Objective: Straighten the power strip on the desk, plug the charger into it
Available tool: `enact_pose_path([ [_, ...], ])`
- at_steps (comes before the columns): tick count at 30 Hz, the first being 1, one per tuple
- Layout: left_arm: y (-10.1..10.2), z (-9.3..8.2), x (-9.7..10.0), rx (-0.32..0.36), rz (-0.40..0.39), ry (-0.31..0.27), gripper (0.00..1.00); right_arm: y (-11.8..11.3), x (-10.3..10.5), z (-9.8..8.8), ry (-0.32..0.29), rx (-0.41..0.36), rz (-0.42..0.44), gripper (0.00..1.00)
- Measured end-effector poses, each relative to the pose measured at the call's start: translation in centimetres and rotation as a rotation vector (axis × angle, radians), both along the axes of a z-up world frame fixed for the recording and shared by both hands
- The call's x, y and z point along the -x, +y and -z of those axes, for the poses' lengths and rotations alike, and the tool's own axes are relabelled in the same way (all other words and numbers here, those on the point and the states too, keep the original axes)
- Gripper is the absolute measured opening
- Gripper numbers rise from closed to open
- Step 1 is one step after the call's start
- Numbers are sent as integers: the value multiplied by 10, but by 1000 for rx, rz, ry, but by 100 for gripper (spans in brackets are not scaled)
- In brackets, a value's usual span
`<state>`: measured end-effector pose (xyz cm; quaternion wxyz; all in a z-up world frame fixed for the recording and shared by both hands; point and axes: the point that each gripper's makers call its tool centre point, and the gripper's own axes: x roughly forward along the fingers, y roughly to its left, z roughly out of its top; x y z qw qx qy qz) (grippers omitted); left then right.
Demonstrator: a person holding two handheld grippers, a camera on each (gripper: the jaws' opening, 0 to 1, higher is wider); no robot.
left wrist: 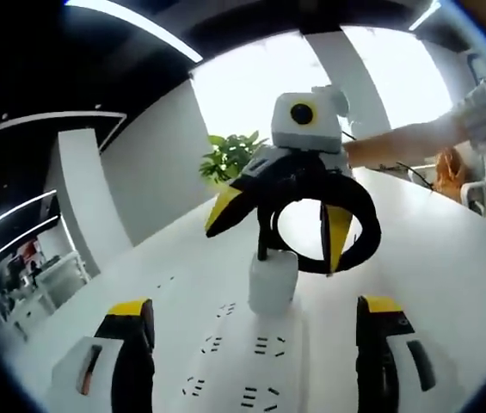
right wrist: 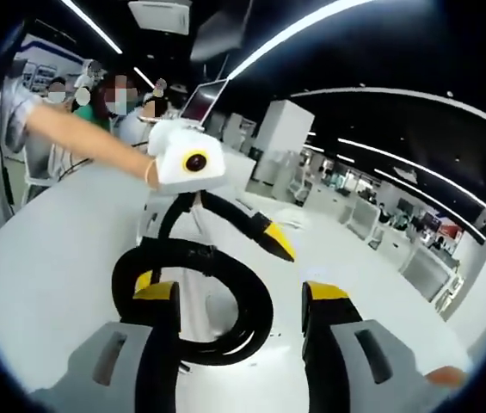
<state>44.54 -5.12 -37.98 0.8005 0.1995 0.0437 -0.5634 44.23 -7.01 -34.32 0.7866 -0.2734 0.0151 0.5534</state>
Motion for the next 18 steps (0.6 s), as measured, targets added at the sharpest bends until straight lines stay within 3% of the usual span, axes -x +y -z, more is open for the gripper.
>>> enact_pose_path([
  [10,23,7,-1,-35,-30,8,99,5,1,1,-10,89,-27,51],
  [16,33,16,0,-87,-27,20,99,3,1,14,-31,217,-44,50],
  [18,37,19,0,-102,-26,27,99,5,1,15,-30,230,-45,48],
])
